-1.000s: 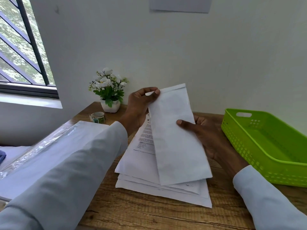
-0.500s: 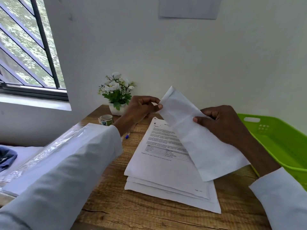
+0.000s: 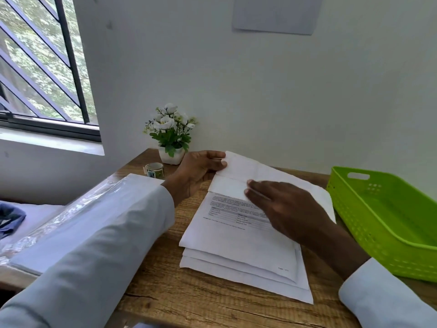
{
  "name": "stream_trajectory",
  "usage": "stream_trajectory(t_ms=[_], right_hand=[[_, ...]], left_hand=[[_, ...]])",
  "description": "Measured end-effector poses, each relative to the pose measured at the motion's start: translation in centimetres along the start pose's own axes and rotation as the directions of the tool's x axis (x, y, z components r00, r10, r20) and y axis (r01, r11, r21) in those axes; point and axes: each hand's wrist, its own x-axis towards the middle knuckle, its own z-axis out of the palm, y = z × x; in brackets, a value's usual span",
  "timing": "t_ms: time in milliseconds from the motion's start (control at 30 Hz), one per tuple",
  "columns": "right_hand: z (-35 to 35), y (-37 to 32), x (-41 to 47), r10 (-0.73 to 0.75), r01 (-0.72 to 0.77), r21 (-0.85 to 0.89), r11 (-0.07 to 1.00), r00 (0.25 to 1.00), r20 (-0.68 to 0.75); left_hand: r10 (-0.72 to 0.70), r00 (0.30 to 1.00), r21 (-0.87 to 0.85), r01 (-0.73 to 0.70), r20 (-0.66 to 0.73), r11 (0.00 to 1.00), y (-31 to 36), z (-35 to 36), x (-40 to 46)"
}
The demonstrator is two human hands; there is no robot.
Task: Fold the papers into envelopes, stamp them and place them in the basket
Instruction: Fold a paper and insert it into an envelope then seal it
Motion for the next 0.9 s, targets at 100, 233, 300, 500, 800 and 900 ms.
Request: stream_trajectory(t_ms=[100, 233, 300, 500, 800, 900], right_hand=[[1.0, -0.2, -0.3, 0.184, -0.196, 0.252, 0.948, 0.981, 0.067], [0.7, 0.9, 2.9, 0.64, -0.572, 0.645, 0.507, 0.751, 0.162], [1.0, 1.6, 5.1, 0.704, -0.652, 0.704, 0.281, 0.639, 0.31], [1.4, 2.1, 8.5, 0.522, -0.641, 0.768, -0.005, 0.653, 0.548], [3.0, 2.4, 8.8, 0.508, -0.634, 0.771, 0.061, 0.684, 0.523], [3.7, 2.5, 8.8, 0.542, -0.626, 0.778, 0.054, 0.672, 0.504]], left_hand=[[0.01, 1.0, 0.01, -0.01, -0.019, 1.0, -0.6, -0.1, -0.3], [0.019, 0.999, 0.054, -0.02, 0.034, 0.998, -1.5, -0.2, -0.9], [0.015, 0.997, 0.079, -0.021, 0.076, 0.997, -1.7, 0.0, -1.4], [0.024, 0.994, 0.109, -0.036, 0.11, 0.993, -2.4, 0.5, -2.2], [-0.023, 0.998, 0.184, 0.011, 0.064, 0.983, -2.8, 0.1, -2.2], [-0.055, 0.997, 0.188, 0.044, 0.054, 0.981, -3.1, -0.6, -2.3]])
